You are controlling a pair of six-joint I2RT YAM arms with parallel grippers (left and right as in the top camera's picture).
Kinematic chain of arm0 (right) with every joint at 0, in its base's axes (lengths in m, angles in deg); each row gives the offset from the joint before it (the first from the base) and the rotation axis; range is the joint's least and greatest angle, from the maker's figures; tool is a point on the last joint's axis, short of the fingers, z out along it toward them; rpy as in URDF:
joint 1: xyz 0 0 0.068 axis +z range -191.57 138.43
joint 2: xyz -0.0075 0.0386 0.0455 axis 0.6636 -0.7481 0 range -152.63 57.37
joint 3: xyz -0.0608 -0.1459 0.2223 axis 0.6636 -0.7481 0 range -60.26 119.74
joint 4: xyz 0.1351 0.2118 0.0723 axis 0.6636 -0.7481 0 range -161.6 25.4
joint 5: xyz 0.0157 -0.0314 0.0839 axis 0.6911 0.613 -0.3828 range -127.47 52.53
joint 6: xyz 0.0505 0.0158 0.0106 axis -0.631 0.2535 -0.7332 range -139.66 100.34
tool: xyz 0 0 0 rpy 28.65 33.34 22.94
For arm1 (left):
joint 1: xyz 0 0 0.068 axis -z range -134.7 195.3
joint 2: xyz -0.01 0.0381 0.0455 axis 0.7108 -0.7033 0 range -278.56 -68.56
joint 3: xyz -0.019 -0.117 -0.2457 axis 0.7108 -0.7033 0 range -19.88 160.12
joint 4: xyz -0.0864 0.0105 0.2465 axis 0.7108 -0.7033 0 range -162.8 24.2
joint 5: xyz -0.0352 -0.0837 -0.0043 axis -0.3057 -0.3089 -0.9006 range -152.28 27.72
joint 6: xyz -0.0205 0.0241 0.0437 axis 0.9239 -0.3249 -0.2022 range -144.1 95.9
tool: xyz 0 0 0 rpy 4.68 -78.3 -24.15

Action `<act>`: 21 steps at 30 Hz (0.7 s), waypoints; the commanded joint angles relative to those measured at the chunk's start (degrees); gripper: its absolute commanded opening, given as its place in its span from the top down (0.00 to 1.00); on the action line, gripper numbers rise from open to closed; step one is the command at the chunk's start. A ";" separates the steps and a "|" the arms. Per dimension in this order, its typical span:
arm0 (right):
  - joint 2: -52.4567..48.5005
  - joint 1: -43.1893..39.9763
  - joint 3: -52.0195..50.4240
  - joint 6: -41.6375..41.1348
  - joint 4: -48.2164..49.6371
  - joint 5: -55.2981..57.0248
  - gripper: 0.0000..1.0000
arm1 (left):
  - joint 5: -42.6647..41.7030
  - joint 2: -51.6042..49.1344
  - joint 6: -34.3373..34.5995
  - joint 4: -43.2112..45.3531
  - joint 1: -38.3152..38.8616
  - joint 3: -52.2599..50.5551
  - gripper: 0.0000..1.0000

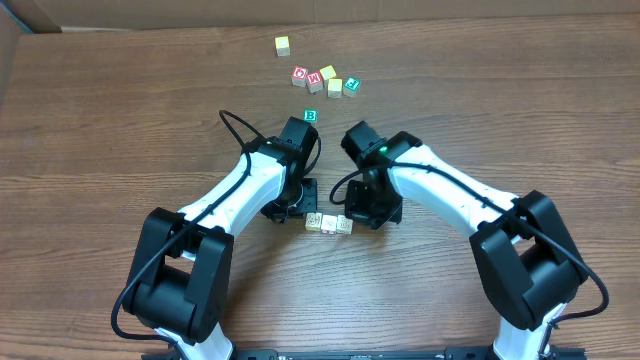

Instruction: Flip 4 blocks

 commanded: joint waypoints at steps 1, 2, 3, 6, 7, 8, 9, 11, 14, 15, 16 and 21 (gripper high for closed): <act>2.08 1.25 -0.31 -2.34 0.63 2.29 0.96 | -1.49 1.38 -1.09 0.20 0.00 -0.57 0.96; 2.05 1.51 -0.33 -2.49 0.76 2.32 0.96 | -1.46 1.38 -1.09 0.11 0.00 -0.57 0.95; 2.05 1.64 -0.35 -2.49 0.96 2.32 0.96 | -1.46 1.38 -1.09 0.13 0.00 -0.57 0.96; 1.97 2.34 -1.27 -3.78 3.21 2.29 0.96 | -1.44 1.38 -1.09 0.22 0.00 -0.57 0.96; 1.97 2.43 -1.66 -3.76 3.87 2.32 0.96 | -1.46 1.38 -1.09 0.20 0.00 -0.57 0.96; 1.97 2.43 -1.97 -3.78 4.28 2.32 0.96 | -1.46 1.38 -1.09 0.20 0.00 -0.57 0.96; 1.97 2.43 -2.29 -3.69 4.61 2.32 0.96 | -1.46 1.38 -1.09 0.20 0.00 -0.57 0.96; 1.97 2.43 -2.49 -3.67 4.74 2.51 0.96 | -1.46 1.38 -1.09 0.22 0.00 -0.57 0.95; 1.97 2.43 -2.49 -3.28 4.79 2.56 0.96 | -1.42 1.38 -1.11 0.22 0.00 -0.57 0.95; 1.97 2.43 -2.49 -3.28 4.85 2.54 0.96 | -1.44 1.38 -1.11 0.22 0.00 -0.57 0.95; 1.97 2.43 -2.49 -3.28 4.98 2.51 0.96 | -1.44 1.38 -1.11 0.20 0.00 -0.57 0.95; 1.97 2.43 -2.49 -3.30 5.49 2.49 0.96 | -1.68 1.38 -1.07 -0.63 0.02 -0.59 0.95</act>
